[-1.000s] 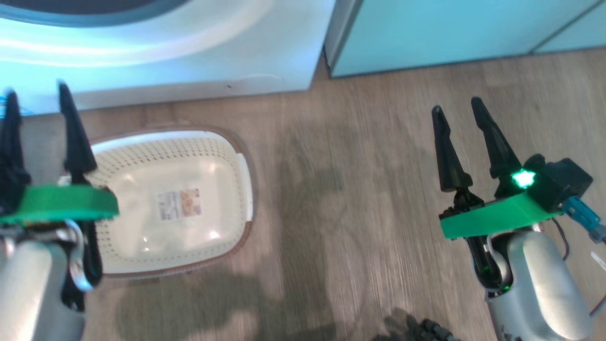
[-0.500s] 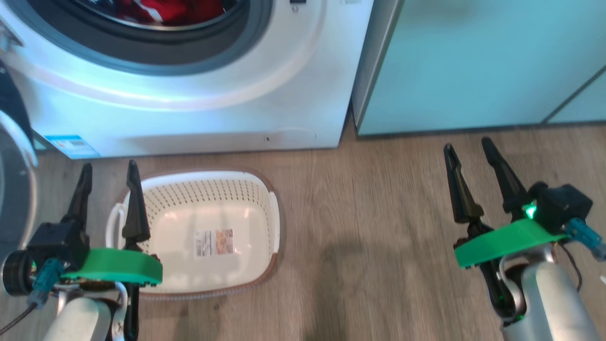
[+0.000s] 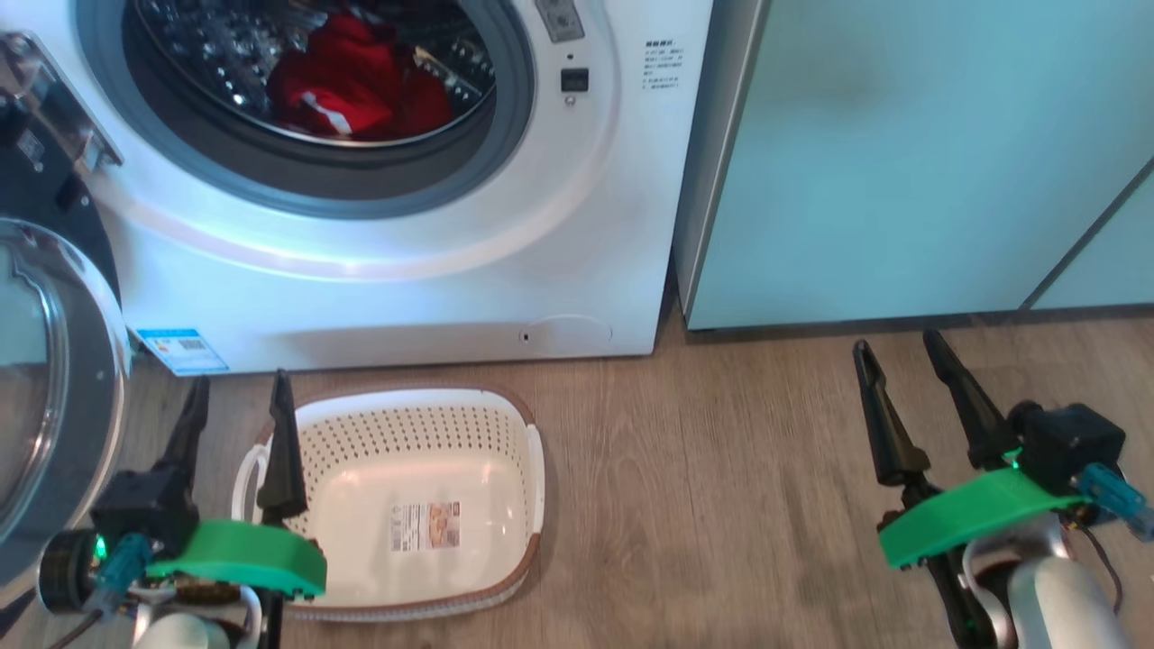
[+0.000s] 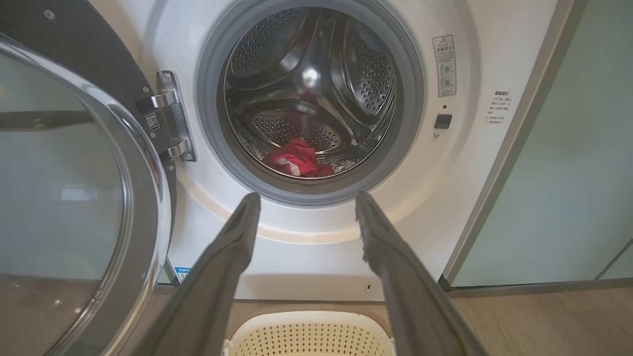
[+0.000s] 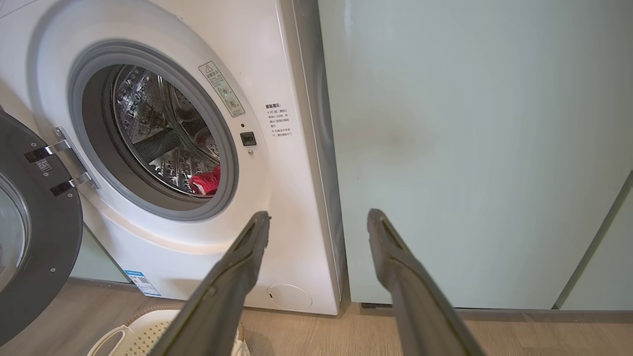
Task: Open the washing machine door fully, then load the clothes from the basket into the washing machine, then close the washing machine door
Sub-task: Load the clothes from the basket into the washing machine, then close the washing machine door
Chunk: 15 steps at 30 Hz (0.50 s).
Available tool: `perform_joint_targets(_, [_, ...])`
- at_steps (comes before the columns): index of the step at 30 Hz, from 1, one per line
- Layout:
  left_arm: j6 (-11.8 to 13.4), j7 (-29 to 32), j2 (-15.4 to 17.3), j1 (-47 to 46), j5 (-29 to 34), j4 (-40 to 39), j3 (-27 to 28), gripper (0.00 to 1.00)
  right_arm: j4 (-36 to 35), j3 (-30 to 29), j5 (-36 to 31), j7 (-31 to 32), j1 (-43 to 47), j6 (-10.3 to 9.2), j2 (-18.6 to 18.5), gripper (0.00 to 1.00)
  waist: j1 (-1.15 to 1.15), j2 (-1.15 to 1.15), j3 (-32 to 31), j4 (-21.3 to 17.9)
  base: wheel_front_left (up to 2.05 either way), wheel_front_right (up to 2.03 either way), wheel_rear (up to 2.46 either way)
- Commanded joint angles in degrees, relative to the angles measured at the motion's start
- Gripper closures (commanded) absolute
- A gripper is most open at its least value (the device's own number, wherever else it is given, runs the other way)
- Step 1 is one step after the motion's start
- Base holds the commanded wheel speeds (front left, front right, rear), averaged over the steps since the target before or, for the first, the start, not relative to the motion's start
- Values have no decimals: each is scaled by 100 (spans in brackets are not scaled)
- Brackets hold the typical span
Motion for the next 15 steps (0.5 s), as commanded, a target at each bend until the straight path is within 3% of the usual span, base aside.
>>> perform_joint_targets(1, [-25, -46, 90, -155, 43, -129, 178, 0, -245, 88, -64, 66, -29, 0, -33, 0, 1, 0, -87, -14, 0, 0, 0])
perform_joint_targets(15, [-13, 53, 196, -95, 82, -108, 94, 0, -413, 62, -93, 187, 159, 0, 23, 0, 1, 0, -211, -50, 0, 0, 0])
